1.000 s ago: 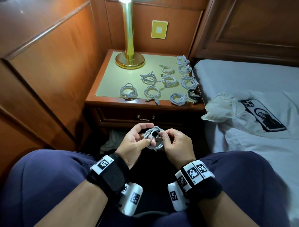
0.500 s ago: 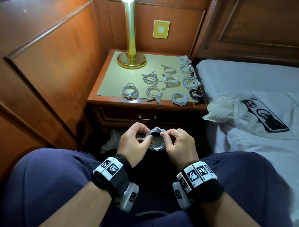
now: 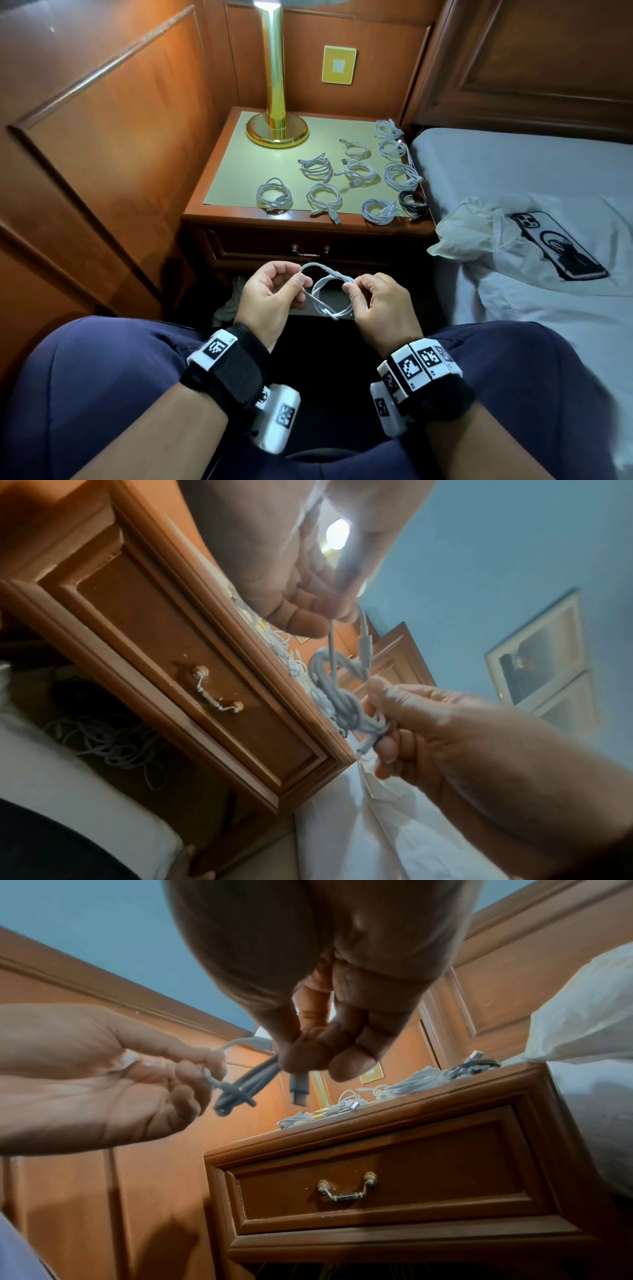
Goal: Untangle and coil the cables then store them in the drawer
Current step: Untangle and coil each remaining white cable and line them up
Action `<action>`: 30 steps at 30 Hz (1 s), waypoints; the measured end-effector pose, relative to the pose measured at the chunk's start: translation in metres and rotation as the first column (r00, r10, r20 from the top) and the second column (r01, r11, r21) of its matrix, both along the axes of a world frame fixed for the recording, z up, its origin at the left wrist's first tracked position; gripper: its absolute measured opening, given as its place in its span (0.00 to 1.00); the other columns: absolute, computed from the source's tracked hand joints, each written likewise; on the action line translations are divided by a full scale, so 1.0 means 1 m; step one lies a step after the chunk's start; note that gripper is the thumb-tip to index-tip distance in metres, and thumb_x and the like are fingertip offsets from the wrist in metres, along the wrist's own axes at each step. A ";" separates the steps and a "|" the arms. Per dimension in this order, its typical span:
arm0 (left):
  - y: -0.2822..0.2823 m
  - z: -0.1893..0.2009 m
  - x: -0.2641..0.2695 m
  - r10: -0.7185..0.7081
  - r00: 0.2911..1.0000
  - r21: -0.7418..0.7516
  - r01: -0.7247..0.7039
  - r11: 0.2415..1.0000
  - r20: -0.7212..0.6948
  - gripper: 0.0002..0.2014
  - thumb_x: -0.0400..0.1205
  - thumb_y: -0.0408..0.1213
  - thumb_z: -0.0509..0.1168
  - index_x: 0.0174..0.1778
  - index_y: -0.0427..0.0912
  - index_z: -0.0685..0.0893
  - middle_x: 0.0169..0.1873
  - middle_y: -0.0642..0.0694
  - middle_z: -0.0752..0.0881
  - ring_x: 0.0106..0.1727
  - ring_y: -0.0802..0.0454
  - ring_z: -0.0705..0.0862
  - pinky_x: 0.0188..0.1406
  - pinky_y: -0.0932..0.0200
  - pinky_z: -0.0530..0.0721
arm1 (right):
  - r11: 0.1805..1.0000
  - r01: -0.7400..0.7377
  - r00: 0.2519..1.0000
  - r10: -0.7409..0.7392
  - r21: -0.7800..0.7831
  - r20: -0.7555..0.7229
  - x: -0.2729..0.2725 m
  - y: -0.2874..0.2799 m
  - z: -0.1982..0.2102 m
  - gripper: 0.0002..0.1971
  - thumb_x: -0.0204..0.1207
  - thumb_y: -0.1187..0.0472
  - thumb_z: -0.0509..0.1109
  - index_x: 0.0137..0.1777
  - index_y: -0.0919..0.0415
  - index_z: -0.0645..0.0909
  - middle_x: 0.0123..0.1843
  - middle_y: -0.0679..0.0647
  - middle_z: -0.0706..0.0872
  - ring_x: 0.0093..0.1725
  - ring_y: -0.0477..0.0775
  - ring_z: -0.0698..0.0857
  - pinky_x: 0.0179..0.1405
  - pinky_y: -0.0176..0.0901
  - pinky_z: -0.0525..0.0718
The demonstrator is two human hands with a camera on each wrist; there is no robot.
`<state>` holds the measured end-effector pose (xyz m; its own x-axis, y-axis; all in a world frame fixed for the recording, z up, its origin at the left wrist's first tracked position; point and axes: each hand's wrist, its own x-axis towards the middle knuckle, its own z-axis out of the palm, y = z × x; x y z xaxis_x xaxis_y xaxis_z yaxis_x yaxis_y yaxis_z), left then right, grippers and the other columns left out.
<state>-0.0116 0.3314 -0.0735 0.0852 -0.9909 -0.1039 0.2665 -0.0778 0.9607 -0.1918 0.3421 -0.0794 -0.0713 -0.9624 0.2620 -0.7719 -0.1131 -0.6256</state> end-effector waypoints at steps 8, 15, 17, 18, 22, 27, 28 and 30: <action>0.005 0.009 0.006 -0.106 0.987 -0.089 0.095 0.991 -0.124 0.07 0.78 0.22 0.67 0.39 0.38 0.85 0.39 0.38 0.89 0.31 0.49 0.81 0.32 0.57 0.82 | 0.991 -0.070 0.996 0.076 0.115 -0.045 -0.004 0.001 0.001 0.11 0.83 0.53 0.70 0.45 0.59 0.86 0.39 0.47 0.78 0.38 0.46 0.77 0.36 0.23 0.69; 0.002 0.002 0.014 -0.220 0.820 -0.130 0.334 0.934 0.528 0.19 0.86 0.28 0.66 0.70 0.49 0.85 0.60 0.53 0.90 0.64 0.60 0.86 0.70 0.58 0.82 | 0.958 -0.285 0.957 0.284 0.020 0.049 0.002 0.007 0.003 0.13 0.81 0.50 0.67 0.46 0.59 0.86 0.42 0.50 0.81 0.40 0.47 0.80 0.40 0.35 0.77; 0.003 0.001 0.013 -0.304 0.809 -0.098 0.403 0.910 0.503 0.23 0.87 0.26 0.63 0.77 0.48 0.78 0.67 0.54 0.86 0.72 0.62 0.81 0.76 0.56 0.78 | 0.959 -0.282 0.956 0.282 -0.010 0.077 0.002 0.006 0.002 0.13 0.81 0.50 0.67 0.46 0.59 0.86 0.41 0.50 0.81 0.40 0.46 0.80 0.40 0.31 0.76; 0.004 0.001 0.013 -0.332 0.801 -0.092 0.429 0.898 0.498 0.25 0.88 0.26 0.61 0.80 0.47 0.73 0.70 0.54 0.84 0.75 0.64 0.78 0.78 0.57 0.75 | 0.961 -0.277 0.956 0.278 -0.026 0.090 0.002 0.006 0.001 0.13 0.81 0.50 0.67 0.46 0.59 0.85 0.41 0.49 0.81 0.39 0.45 0.80 0.40 0.30 0.76; 0.005 0.003 0.012 -0.376 0.800 -0.084 0.463 0.882 0.467 0.29 0.90 0.27 0.57 0.87 0.45 0.60 0.73 0.52 0.81 0.77 0.64 0.75 0.80 0.57 0.70 | 0.961 -0.275 0.951 0.277 -0.032 0.135 0.001 0.006 0.001 0.13 0.81 0.50 0.67 0.46 0.59 0.86 0.40 0.49 0.82 0.41 0.45 0.82 0.41 0.34 0.78; 0.004 0.006 0.013 -0.184 0.817 -0.213 0.348 0.913 0.547 0.27 0.85 0.32 0.68 0.80 0.54 0.73 0.61 0.56 0.89 0.61 0.62 0.87 0.68 0.57 0.83 | 0.960 -0.279 0.944 0.280 -0.029 0.175 -0.002 0.005 0.003 0.11 0.81 0.50 0.67 0.45 0.54 0.85 0.39 0.46 0.82 0.41 0.44 0.82 0.41 0.32 0.78; 0.005 0.006 0.014 -0.127 0.828 -0.252 0.307 0.918 0.546 0.32 0.83 0.33 0.71 0.82 0.57 0.69 0.57 0.56 0.90 0.55 0.59 0.89 0.63 0.62 0.84 | 0.959 -0.283 0.941 0.282 -0.023 0.186 -0.002 0.005 0.003 0.10 0.81 0.50 0.67 0.45 0.53 0.85 0.39 0.45 0.82 0.41 0.44 0.82 0.41 0.32 0.78; 0.004 0.008 0.016 -0.050 0.836 -0.302 0.252 0.919 0.547 0.37 0.80 0.34 0.75 0.82 0.61 0.68 0.50 0.54 0.89 0.47 0.53 0.88 0.55 0.64 0.86 | 0.955 -0.296 0.934 0.290 -0.001 0.210 -0.002 0.004 0.004 0.08 0.82 0.51 0.68 0.44 0.51 0.84 0.38 0.43 0.81 0.40 0.43 0.82 0.42 0.32 0.78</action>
